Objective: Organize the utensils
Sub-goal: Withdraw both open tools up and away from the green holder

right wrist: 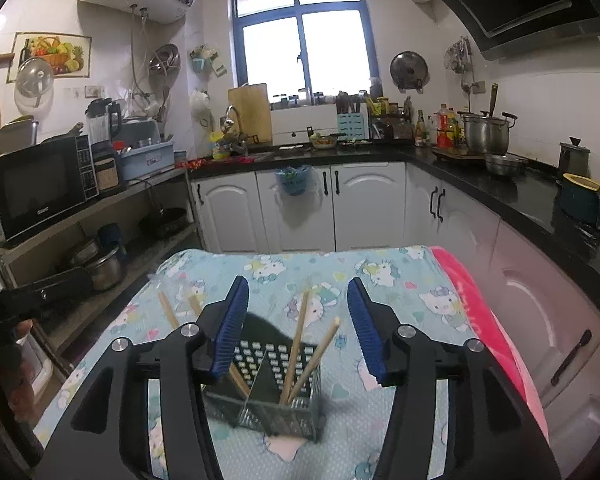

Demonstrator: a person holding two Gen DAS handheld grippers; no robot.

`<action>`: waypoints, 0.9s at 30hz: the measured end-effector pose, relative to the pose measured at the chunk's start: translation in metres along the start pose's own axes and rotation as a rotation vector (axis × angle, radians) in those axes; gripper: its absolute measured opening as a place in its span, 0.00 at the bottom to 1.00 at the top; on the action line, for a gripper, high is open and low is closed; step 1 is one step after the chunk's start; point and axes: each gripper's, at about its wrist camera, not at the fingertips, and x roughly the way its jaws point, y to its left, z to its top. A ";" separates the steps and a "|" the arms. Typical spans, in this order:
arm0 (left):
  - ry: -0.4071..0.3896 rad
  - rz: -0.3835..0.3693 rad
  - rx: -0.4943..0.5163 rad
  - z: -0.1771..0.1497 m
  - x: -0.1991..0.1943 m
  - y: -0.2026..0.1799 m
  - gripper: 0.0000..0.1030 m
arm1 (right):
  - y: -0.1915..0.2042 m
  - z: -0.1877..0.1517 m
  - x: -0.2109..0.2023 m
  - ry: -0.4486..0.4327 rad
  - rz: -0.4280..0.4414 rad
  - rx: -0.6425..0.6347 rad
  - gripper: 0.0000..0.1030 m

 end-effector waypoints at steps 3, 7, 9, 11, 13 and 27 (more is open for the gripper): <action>0.000 0.013 -0.012 -0.006 -0.011 0.003 0.90 | 0.002 -0.002 -0.012 -0.001 -0.015 -0.004 0.56; 0.000 0.025 -0.021 -0.014 -0.024 0.006 0.90 | 0.005 -0.006 -0.028 0.000 -0.015 0.002 0.61; 0.003 0.028 -0.035 -0.017 -0.027 0.009 0.90 | 0.006 -0.010 -0.035 -0.001 -0.011 0.002 0.63; 0.003 0.029 -0.046 -0.022 -0.032 0.013 0.90 | 0.009 -0.012 -0.040 -0.001 -0.011 -0.004 0.64; 0.005 0.034 -0.049 -0.024 -0.033 0.014 0.90 | 0.011 -0.014 -0.045 -0.001 -0.013 -0.011 0.65; 0.010 0.039 -0.065 -0.042 -0.051 0.018 0.90 | 0.024 -0.031 -0.069 0.022 0.014 -0.022 0.70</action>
